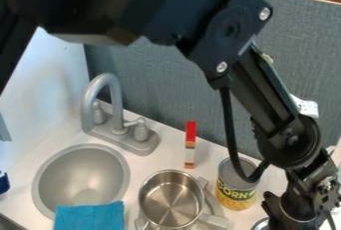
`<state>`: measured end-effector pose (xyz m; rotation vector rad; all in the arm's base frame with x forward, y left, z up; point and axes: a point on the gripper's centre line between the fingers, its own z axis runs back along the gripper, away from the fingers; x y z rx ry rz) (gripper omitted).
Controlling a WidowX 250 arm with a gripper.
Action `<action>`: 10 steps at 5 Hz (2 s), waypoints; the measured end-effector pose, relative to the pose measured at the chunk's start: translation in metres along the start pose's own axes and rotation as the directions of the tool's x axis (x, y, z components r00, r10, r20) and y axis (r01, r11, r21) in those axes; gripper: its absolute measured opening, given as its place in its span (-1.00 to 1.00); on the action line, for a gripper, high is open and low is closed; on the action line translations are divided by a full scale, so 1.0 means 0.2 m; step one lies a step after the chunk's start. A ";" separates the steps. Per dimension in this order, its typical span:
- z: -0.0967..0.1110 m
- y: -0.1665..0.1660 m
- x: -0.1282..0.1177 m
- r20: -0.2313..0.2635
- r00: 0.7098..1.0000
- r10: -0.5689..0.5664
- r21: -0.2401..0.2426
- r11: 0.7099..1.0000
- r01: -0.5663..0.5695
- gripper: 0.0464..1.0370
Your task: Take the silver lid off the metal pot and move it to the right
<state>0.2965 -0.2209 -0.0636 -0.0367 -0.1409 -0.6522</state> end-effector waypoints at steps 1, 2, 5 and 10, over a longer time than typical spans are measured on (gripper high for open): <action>-0.01 0.00 0.00 -0.001 1.000 -0.008 -0.005 1.000 0.008 -0.45; -0.05 -0.01 -0.02 -0.009 1.000 -0.010 -0.008 1.000 0.010 -0.45; -0.08 -0.06 0.03 0.028 0.999 -0.036 -0.007 0.999 0.036 -0.35; 0.44 0.20 -0.21 0.197 0.968 0.156 0.056 0.984 -0.170 0.93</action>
